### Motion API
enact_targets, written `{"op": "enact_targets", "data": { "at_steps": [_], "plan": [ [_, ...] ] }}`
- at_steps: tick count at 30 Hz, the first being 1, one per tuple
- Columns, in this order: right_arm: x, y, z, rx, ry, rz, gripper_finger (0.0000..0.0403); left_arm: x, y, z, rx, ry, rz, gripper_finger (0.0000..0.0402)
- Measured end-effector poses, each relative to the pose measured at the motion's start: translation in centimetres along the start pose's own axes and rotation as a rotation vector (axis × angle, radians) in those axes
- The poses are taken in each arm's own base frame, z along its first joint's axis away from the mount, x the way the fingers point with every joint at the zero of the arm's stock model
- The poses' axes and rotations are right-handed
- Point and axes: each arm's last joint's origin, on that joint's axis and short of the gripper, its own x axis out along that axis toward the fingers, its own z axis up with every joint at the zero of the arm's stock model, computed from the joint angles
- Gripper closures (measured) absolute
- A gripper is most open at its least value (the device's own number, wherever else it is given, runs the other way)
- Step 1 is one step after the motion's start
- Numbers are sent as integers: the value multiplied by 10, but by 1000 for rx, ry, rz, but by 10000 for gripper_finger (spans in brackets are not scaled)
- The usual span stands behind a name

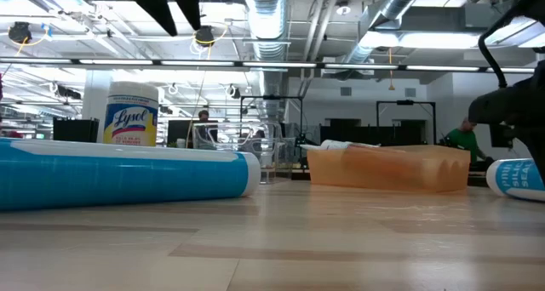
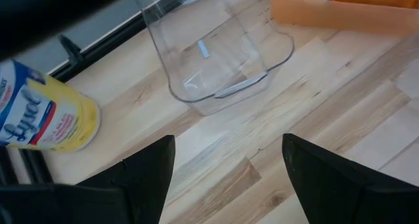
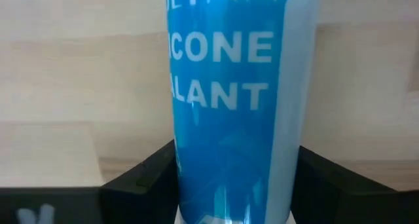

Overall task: Pick & place silicon tubes, Sealant and Lysol wipes
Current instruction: Put the right blue sealant into the left transparent bin

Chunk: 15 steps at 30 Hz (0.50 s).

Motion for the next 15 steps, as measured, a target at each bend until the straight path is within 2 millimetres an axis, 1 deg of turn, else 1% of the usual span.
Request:
{"op": "enact_targets", "data": {
  "at_steps": [5,8,11,13,15],
  "plan": [
    [-4,9,-5,-43,25,55,201,0,-6,4,32,-22,-63,126],
    [-11,23,-13,-62,78,191,201,-1,-12,6,67,-23,-128,126],
    [-14,33,-18,-91,78,321,201,-2,-17,9,110,-36,-191,126],
    [-23,47,-23,-104,96,455,201,-2,-20,10,148,-41,-230,127],
    [-30,57,-24,-121,83,553,201,-3,-22,11,188,-43,-261,130]
  ]
}}
